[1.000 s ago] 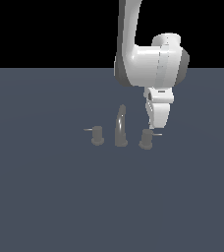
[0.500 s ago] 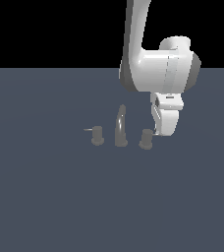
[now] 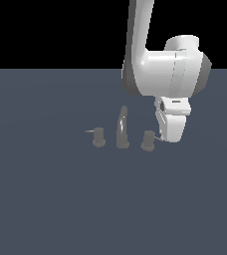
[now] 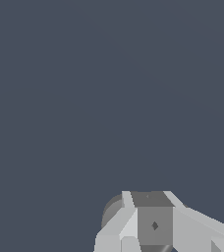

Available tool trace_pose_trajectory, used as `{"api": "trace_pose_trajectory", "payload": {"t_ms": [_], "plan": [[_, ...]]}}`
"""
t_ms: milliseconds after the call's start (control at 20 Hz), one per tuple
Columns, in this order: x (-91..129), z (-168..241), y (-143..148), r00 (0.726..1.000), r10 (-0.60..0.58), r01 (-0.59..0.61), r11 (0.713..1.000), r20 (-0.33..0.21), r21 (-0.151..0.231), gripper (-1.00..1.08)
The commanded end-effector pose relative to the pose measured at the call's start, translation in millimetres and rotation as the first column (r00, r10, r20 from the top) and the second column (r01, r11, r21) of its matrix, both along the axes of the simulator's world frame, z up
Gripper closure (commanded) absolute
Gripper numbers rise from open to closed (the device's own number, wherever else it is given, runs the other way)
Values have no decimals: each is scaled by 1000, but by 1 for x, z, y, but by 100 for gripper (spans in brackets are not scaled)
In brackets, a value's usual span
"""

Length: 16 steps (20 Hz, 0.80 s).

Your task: Turn on the faucet by rotating a designated handle.

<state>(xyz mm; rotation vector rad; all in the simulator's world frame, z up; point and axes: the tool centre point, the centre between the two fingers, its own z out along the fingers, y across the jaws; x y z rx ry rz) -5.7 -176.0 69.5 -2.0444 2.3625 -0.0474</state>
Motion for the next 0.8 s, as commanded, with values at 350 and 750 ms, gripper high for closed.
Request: {"api": "trace_pose_trajectory", "payload": {"t_ms": [350,750], "plan": [[-22,-2,17,1000,-4,4,1000,-17,5,108],[-32,-1,19,999,-31,31,1000,-14,-2,108]]}}
